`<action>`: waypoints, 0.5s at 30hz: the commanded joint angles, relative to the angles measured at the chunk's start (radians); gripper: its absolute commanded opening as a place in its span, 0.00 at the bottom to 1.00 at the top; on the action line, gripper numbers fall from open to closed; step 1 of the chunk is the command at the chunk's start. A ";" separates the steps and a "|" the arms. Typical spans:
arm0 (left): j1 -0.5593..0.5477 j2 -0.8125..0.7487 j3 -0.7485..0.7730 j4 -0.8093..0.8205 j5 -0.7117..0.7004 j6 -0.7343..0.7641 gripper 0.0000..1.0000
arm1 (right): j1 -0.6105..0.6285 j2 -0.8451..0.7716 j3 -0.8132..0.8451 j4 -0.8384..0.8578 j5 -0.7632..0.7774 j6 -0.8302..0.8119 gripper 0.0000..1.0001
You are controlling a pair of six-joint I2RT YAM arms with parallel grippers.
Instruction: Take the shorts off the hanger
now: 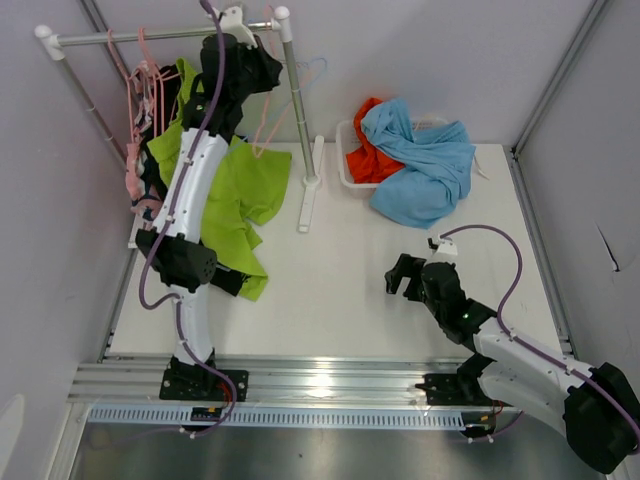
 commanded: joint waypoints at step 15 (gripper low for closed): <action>-0.045 -0.215 -0.142 0.004 -0.131 0.094 0.86 | 0.006 0.006 -0.055 0.134 -0.024 0.032 0.99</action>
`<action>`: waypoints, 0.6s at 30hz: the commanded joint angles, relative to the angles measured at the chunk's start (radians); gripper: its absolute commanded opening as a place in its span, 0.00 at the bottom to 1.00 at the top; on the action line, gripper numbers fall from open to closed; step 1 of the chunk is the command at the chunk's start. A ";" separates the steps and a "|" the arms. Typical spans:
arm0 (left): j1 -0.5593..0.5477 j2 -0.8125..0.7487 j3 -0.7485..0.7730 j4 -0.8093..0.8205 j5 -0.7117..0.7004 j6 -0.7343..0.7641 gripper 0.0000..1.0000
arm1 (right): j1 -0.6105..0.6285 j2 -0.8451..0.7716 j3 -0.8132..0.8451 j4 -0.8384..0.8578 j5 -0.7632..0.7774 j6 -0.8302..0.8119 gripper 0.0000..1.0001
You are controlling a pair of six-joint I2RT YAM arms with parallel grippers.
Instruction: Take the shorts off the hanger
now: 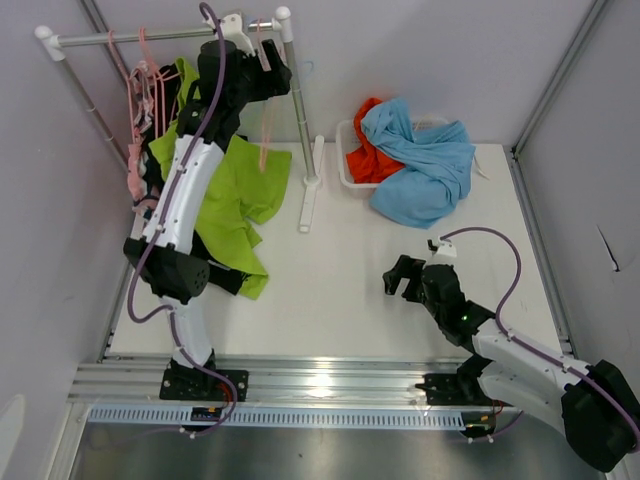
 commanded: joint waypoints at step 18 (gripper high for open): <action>0.333 -0.411 -0.107 -0.131 -0.048 0.099 0.86 | 0.006 0.054 -0.046 0.149 -0.052 0.012 0.99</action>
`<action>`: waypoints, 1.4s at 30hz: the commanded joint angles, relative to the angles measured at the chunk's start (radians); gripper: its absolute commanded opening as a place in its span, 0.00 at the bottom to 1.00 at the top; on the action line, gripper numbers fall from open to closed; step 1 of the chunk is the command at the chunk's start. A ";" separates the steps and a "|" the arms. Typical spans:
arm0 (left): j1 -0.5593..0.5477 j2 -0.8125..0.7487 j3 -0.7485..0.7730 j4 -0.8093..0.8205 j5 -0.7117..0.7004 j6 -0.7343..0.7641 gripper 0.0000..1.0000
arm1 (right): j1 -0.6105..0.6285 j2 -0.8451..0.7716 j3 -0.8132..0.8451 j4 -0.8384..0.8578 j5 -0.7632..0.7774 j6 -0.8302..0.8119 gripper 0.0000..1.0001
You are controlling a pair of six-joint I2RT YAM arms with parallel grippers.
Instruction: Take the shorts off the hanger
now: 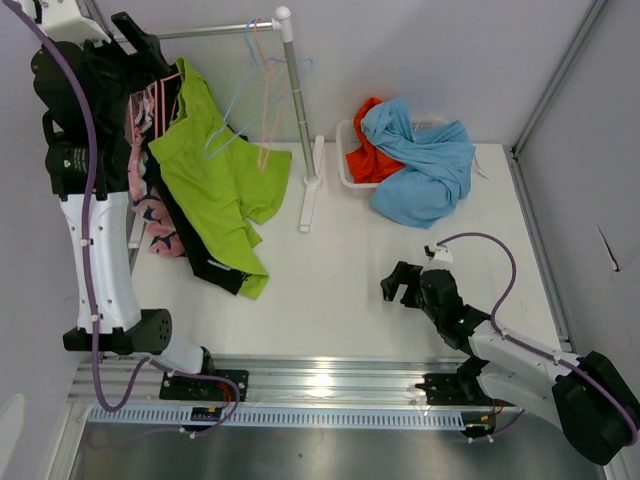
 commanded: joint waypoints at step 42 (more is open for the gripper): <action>0.154 0.277 -0.126 -0.046 0.091 -0.058 0.34 | -0.014 -0.005 0.007 0.051 -0.010 0.018 1.00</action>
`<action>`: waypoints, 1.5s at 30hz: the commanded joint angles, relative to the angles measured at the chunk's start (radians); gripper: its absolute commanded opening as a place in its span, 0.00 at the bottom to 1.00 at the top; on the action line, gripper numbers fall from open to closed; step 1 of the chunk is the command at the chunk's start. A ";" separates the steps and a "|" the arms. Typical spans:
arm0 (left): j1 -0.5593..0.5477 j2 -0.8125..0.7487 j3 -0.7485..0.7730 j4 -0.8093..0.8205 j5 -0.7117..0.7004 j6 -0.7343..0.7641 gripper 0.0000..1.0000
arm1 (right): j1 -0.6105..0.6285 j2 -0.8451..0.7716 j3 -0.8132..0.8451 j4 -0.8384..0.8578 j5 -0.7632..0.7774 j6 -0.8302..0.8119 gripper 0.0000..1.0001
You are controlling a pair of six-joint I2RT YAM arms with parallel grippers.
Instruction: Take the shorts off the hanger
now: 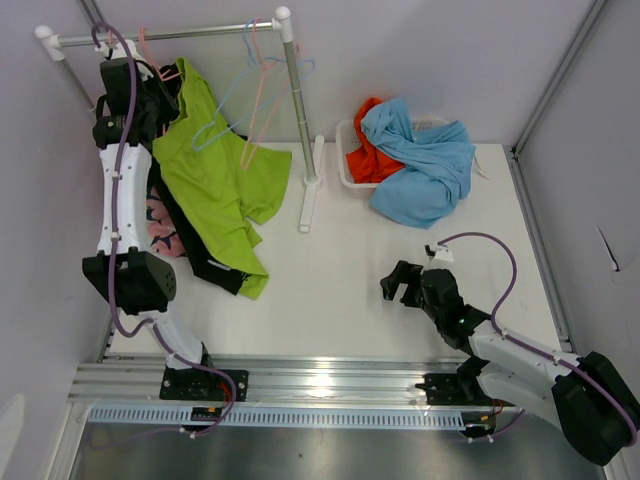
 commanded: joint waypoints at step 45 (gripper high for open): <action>-0.233 -0.371 0.029 -0.106 -0.015 -0.031 0.00 | 0.765 0.929 1.739 -0.179 0.249 -0.496 0.99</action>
